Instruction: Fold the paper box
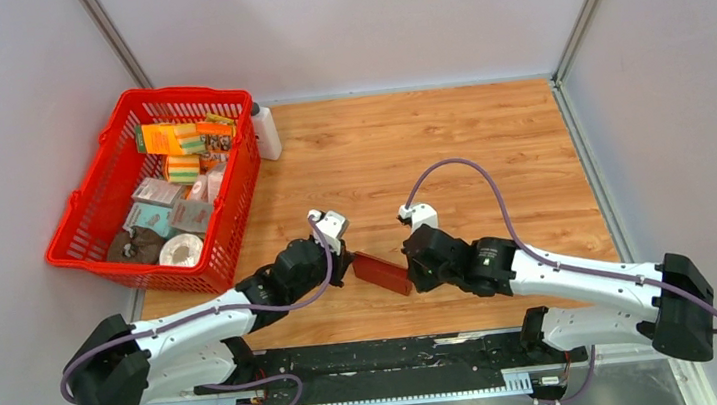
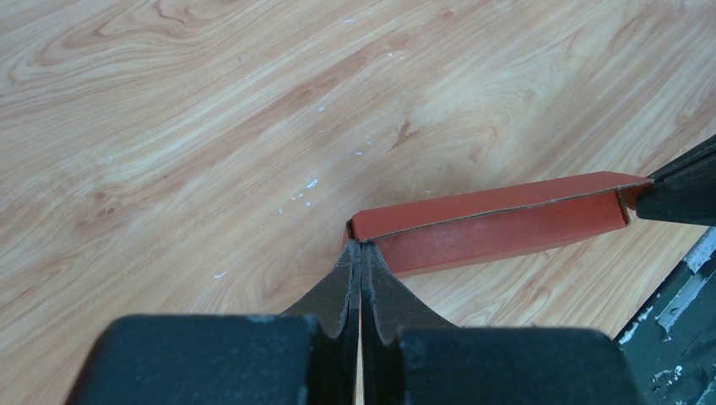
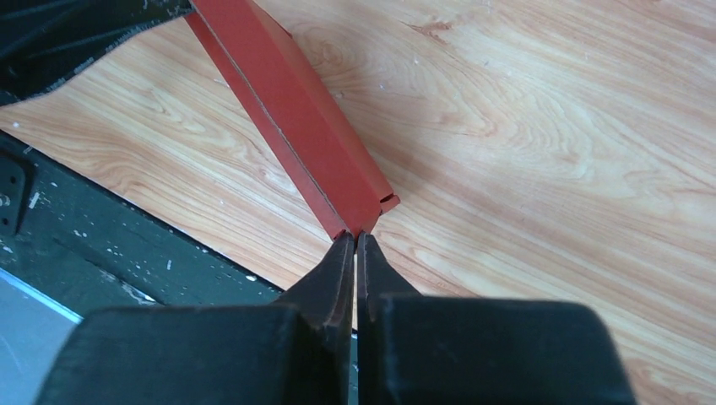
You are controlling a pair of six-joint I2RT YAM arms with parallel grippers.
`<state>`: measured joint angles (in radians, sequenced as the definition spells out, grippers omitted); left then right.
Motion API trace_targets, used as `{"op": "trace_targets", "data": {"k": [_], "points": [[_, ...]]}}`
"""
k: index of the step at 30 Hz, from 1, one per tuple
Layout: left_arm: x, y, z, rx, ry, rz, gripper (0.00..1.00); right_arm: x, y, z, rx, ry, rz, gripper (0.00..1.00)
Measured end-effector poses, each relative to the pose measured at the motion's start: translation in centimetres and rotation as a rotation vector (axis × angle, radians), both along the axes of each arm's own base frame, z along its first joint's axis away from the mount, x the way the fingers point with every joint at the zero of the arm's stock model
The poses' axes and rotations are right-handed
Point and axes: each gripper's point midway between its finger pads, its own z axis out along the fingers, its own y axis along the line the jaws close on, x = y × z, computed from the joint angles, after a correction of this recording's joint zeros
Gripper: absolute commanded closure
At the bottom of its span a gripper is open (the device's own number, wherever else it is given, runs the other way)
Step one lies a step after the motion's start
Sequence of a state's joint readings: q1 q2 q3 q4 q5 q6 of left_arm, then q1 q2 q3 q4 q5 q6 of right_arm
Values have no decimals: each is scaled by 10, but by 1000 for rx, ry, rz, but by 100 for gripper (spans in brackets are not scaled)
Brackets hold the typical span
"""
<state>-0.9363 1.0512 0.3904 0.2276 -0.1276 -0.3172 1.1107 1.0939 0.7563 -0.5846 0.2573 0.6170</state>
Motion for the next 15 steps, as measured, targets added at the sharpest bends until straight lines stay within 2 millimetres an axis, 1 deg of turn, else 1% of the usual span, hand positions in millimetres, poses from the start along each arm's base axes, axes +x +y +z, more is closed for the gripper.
{"op": "trace_targets", "data": {"k": [4, 15], "points": [[0, -1, 0, 18, -1, 2, 100, 0, 1, 4, 6, 14, -22, 100], [-3, -2, 1, 45, -24, 5, 100, -6, 2, 4, 43, 95, -107, 100]]}}
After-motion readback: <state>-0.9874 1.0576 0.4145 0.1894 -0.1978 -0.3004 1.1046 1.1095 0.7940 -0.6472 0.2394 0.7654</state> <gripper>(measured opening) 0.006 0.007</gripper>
